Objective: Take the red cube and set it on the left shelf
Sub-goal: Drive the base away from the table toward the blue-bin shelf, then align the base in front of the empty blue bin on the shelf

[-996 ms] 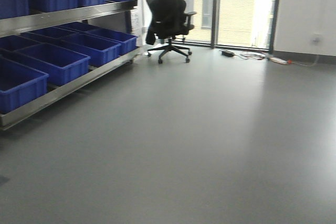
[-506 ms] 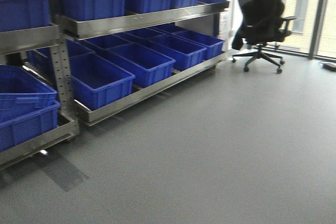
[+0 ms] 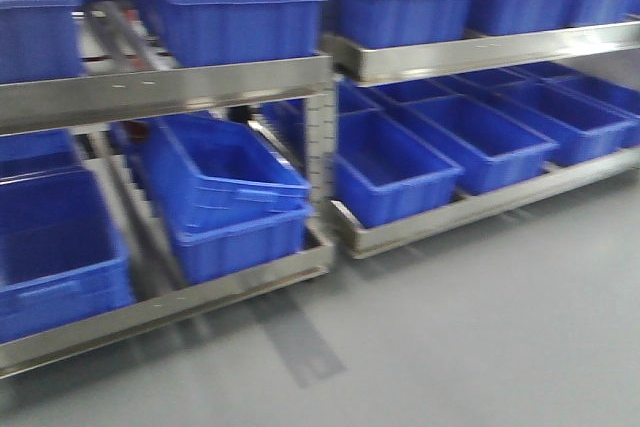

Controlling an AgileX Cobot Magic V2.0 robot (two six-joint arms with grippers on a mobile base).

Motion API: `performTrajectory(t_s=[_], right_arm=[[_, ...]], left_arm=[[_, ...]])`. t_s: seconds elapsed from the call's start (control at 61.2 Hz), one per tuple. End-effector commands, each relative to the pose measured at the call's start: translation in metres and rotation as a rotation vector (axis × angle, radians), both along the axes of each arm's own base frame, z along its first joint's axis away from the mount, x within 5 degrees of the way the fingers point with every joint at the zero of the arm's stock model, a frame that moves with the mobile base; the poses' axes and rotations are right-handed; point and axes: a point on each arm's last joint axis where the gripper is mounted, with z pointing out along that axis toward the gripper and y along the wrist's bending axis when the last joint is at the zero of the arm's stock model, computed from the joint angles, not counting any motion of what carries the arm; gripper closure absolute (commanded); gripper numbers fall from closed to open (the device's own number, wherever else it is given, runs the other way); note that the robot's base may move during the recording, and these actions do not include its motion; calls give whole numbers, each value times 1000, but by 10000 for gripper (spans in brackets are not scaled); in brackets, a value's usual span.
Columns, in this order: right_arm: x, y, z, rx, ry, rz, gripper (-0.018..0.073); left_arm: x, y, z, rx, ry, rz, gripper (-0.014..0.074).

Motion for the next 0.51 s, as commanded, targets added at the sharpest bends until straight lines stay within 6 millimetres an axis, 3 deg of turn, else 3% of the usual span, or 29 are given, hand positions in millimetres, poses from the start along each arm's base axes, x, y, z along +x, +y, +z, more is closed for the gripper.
performTrajectory(t_s=[0.0, 0.49], right_arm=[[0, -1, 16, 34, -98, -9, 450], [0, -1, 15, 33, -96, -9, 450]], left_arm=[[0, 0, 1, -11, -81, -1, 495], [0, 0, 1, -11, -81, -1, 495]])
